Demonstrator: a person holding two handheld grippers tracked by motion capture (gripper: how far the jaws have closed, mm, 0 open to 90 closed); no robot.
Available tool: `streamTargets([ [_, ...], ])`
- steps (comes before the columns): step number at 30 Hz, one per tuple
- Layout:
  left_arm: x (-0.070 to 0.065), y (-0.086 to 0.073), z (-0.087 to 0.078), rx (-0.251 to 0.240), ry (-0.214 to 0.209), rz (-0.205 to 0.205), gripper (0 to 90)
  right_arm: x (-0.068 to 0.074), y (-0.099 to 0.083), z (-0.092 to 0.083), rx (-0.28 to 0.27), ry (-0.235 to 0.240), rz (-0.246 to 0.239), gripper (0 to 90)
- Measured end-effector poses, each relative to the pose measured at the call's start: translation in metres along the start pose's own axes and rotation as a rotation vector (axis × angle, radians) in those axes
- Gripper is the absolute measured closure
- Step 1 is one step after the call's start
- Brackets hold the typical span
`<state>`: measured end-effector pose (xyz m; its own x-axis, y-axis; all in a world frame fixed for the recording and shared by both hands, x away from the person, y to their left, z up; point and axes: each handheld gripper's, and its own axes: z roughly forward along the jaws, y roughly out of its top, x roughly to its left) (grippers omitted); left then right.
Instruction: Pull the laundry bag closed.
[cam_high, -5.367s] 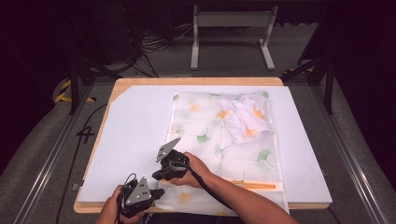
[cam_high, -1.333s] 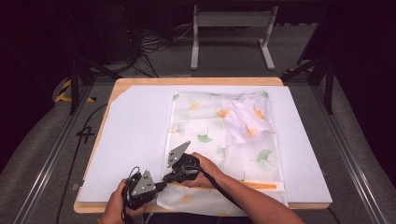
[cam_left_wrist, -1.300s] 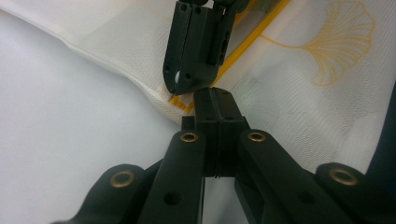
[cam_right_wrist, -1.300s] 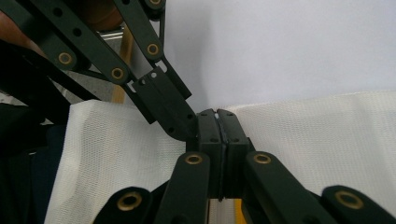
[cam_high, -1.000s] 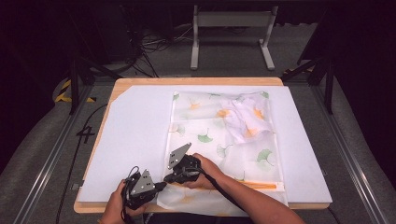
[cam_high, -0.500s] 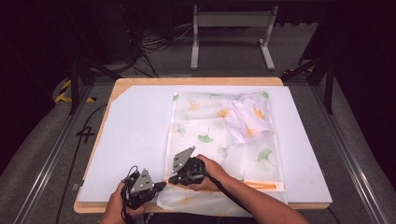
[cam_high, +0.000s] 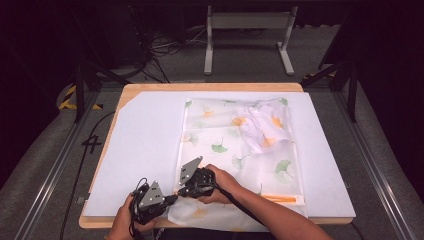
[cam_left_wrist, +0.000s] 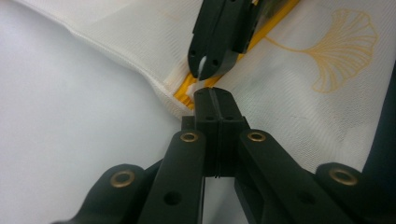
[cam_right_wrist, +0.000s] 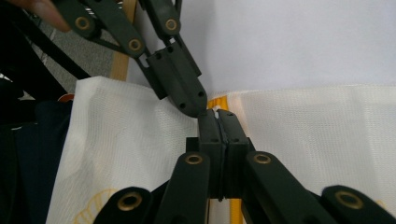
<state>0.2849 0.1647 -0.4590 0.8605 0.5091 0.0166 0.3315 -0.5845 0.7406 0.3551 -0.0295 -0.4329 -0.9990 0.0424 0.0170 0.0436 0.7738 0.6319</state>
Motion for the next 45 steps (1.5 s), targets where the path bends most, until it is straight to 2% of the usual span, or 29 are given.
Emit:
streamTargets([
  [4, 0.0, 0.0, 0.0, -0.001, 0.0, 0.002, 90.0, -0.004, 0.003, 0.0, -0.006, 0.008, 0.011, 87.2],
  [7, 0.0, 0.0, 0.0, 0.003, 0.0, 0.004, 90.0, -0.004, 0.006, 0.004, 0.037, 0.008, -0.008, 83.6],
  [11, 0.0, 0.0, 0.0, 0.001, -0.002, -0.003, 90.0, -0.008, 0.006, 0.006, 0.018, 0.026, 0.003, 90.0],
  [18, 0.0, 0.0, 0.0, 0.001, 0.0, -0.007, 90.0, -0.005, 0.004, 0.006, 0.026, 0.006, -0.009, 90.0],
  [21, 0.0, 0.0, 0.0, 0.003, 0.004, -0.013, 90.0, -0.001, 0.002, 0.001, 0.036, 0.001, -0.036, 90.0],
  [23, 0.0, 0.0, 0.0, 0.006, 0.004, -0.02, 90.0, 0.0, 0.001, 0.0, 0.034, 0.001, -0.03, 90.0],
  [26, 0.0, 0.0, 0.0, 0.005, 0.005, -0.023, 90.0, 0.002, -0.002, 0.0, 0.041, -0.003, -0.047, 90.0],
  [45, 0.002, -0.001, 0.0, 0.0, -0.006, -0.027, 90.0, 0.003, -0.016, -0.02, 0.075, -0.017, -0.053, 90.0],
])
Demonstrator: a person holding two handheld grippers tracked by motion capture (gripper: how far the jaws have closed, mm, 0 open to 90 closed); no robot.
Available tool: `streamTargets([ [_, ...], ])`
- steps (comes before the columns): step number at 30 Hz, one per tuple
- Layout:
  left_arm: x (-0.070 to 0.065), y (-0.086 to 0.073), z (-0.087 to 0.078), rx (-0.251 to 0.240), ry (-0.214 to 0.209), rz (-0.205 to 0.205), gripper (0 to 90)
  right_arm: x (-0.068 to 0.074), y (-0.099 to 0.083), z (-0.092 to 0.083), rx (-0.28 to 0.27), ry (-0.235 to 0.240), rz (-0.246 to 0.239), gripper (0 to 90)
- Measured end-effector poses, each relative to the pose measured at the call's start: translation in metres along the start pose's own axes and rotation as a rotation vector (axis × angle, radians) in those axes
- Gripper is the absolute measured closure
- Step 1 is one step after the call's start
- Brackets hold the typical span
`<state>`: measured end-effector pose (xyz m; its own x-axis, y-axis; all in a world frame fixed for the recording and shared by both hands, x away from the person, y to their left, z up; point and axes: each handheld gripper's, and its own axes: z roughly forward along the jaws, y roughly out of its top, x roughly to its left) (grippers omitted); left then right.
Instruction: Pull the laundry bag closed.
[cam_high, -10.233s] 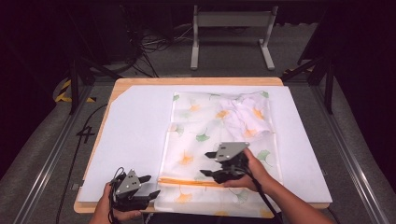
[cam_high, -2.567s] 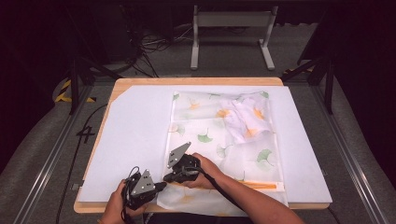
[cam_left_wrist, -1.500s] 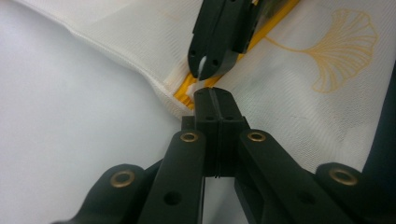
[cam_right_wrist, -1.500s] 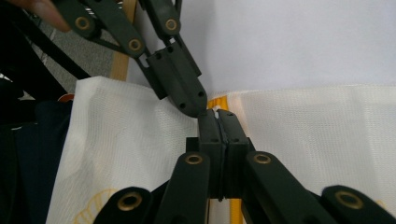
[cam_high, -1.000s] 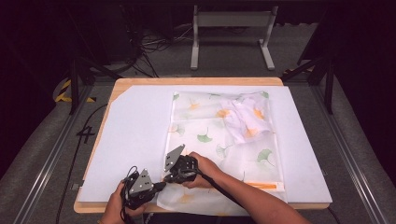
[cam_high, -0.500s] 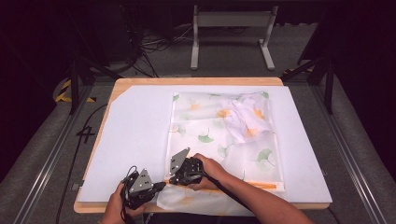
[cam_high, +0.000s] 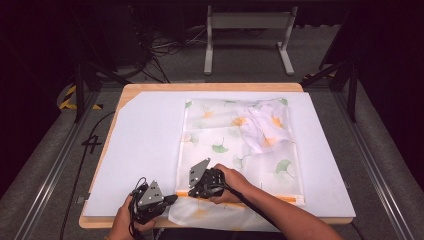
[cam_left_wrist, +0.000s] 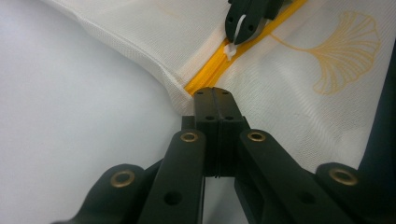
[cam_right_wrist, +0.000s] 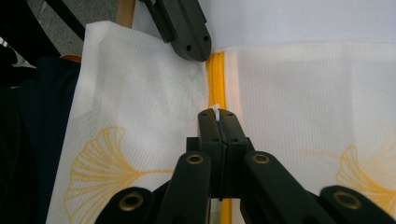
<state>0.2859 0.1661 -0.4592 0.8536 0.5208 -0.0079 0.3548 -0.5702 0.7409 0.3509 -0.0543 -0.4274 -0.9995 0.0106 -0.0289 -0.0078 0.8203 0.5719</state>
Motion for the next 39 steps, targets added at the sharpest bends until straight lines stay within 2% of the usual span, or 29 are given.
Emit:
streamTargets([
  [9, 0.0, 0.0, 0.0, -0.001, 0.001, 0.002, 90.0, 0.001, -0.01, -0.008, 0.009, -0.003, 0.001, 90.0],
  [22, 0.0, 0.0, 0.0, 0.002, 0.001, 0.008, 90.0, 0.0, -0.032, -0.028, 0.009, -0.033, 0.03, 90.0],
  [39, -0.001, 0.001, 0.0, 0.005, 0.006, 0.018, 90.0, 0.004, -0.058, -0.047, -0.026, -0.048, 0.067, 90.0],
])
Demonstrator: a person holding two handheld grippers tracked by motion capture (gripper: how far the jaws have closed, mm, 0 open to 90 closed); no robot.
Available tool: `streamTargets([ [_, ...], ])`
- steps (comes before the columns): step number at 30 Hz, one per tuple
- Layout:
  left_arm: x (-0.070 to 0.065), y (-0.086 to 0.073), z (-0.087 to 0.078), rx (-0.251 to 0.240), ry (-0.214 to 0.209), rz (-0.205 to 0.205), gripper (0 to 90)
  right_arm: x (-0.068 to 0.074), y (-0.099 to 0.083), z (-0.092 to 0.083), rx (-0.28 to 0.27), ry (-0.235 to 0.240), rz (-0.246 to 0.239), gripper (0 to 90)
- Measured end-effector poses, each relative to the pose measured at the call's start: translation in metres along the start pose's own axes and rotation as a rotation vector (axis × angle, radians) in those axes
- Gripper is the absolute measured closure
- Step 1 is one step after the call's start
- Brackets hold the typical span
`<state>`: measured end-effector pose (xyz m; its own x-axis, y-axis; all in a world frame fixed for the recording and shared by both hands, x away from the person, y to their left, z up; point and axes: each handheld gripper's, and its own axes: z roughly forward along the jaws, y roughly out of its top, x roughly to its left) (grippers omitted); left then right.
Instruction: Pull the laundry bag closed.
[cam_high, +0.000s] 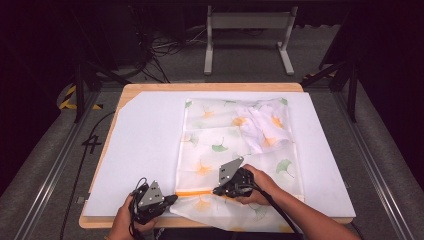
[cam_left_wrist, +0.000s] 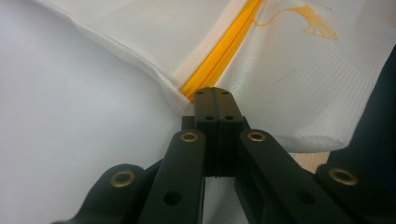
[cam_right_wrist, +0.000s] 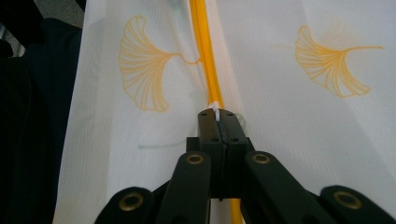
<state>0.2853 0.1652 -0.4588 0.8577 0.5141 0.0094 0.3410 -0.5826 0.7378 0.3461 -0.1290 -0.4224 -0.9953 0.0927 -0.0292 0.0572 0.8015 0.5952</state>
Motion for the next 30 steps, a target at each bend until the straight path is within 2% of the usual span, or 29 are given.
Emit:
streamTargets([
  [18, 0.0, 0.0, 0.0, 0.002, 0.0, -0.001, 90.0, 0.001, -0.031, -0.024, -0.015, -0.037, 0.048, 90.0],
  [23, 0.0, 0.0, 0.0, 0.001, -0.002, -0.001, 90.0, 0.002, -0.042, -0.031, -0.033, -0.042, 0.07, 90.0],
  [30, 0.001, 0.0, 0.0, -0.002, -0.005, -0.007, 90.0, 0.005, -0.05, -0.04, -0.057, -0.052, 0.072, 90.0],
])
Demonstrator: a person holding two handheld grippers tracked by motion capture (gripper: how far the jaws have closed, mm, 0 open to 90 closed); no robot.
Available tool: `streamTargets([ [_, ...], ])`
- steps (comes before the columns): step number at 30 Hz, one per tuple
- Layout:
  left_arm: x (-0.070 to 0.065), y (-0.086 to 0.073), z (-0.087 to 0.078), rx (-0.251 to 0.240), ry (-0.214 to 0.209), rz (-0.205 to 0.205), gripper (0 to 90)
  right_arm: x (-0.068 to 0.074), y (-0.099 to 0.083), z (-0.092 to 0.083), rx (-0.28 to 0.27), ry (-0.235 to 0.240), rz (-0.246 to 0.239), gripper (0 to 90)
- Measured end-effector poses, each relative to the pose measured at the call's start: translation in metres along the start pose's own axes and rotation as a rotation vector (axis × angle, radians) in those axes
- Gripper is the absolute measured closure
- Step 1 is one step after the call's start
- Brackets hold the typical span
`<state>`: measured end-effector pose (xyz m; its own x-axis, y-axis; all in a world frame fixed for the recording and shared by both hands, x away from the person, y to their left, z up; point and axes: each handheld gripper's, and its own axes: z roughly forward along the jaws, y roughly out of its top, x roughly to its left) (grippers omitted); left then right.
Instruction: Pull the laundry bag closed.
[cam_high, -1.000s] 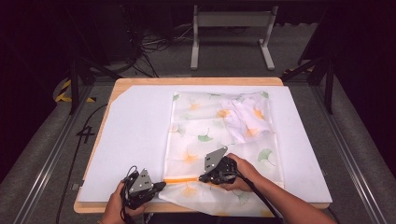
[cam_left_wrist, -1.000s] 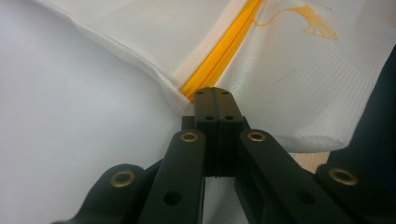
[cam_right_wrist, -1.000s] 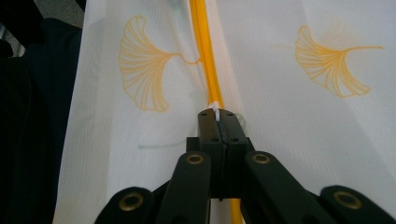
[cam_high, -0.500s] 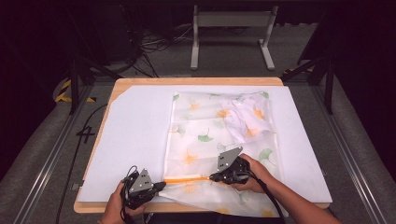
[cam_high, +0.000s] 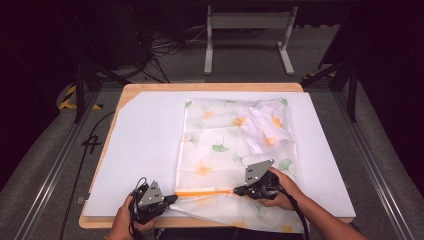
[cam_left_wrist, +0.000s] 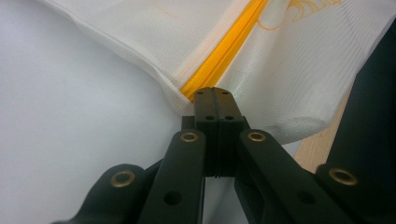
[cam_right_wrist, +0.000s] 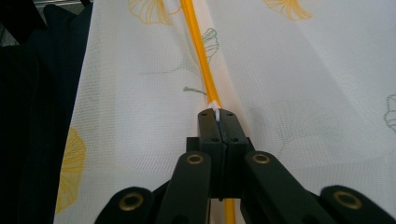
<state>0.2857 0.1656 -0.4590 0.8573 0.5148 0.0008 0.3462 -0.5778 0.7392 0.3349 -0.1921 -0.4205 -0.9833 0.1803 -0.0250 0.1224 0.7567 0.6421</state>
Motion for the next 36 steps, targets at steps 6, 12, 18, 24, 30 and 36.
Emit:
streamTargets([
  [6, 0.0, 0.0, 0.0, -0.001, 0.001, 0.004, 90.0, 0.002, -0.004, -0.006, -0.006, -0.003, 0.004, 90.0],
  [12, 0.0, 0.0, 0.0, 0.0, 0.0, 0.003, 90.0, 0.004, -0.012, -0.013, -0.012, -0.012, 0.017, 90.0],
  [18, 0.001, 0.0, 0.0, -0.001, -0.003, -0.002, 90.0, 0.003, -0.026, -0.024, -0.01, -0.024, 0.044, 90.0],
  [24, 0.0, 0.0, 0.0, -0.001, -0.002, -0.001, 90.0, 0.006, -0.036, -0.036, -0.016, -0.038, 0.063, 90.0],
  [30, 0.001, -0.001, 0.0, -0.003, -0.004, -0.003, 90.0, 0.006, -0.053, -0.05, -0.031, -0.055, 0.098, 90.0],
  [36, 0.001, -0.001, 0.0, -0.003, -0.003, -0.003, 90.0, 0.006, -0.07, -0.065, -0.05, -0.084, 0.127, 90.0],
])
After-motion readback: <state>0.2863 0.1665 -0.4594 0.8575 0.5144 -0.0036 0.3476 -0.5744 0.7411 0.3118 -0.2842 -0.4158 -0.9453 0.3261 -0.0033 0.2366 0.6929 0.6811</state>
